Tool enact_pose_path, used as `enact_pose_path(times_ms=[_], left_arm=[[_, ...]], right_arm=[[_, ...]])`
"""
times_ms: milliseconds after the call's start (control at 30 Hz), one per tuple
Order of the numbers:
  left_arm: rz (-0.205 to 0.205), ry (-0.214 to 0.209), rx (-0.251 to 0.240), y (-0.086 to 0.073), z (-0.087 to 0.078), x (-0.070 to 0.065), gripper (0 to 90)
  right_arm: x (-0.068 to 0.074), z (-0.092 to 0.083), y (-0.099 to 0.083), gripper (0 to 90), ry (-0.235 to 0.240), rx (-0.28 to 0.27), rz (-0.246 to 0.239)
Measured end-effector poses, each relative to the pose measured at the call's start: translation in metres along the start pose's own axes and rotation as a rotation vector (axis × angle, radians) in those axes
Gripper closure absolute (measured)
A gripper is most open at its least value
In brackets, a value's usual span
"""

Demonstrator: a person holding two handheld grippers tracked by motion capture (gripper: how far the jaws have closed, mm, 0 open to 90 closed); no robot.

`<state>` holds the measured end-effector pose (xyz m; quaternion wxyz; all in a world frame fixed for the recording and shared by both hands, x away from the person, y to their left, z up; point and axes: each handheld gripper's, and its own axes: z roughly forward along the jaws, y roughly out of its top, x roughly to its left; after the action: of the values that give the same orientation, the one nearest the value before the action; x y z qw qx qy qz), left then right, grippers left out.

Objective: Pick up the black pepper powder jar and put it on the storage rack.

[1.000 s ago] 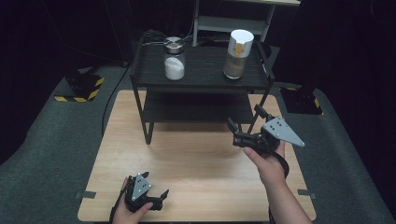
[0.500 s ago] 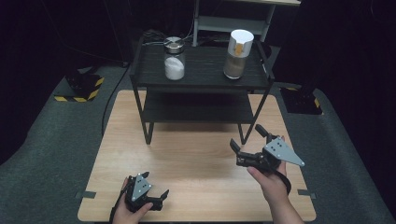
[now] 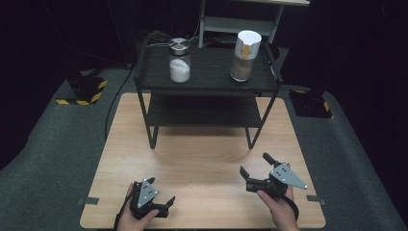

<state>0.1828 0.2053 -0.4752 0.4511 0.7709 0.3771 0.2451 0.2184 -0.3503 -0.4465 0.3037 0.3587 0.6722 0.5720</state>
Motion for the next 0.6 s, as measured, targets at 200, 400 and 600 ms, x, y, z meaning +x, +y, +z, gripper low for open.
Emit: enact_pose_path(times_ms=[200, 400, 600], left_arm=[[0.0, -0.009, 0.003, 0.001, 0.001, 0.001, 0.7], [0.011, -0.023, 0.013, 0.005, 0.006, 0.001, 0.7], [0.035, -0.042, 0.028, 0.011, 0.012, 0.0, 0.7]], right_arm=[[0.0, -0.002, -0.016, 0.3, -0.015, 0.07, 0.007], [-0.001, -0.005, -0.024, 0.3, -0.036, 0.157, -0.006], [0.001, -0.009, -0.022, 0.5, -0.052, 0.242, -0.035]])
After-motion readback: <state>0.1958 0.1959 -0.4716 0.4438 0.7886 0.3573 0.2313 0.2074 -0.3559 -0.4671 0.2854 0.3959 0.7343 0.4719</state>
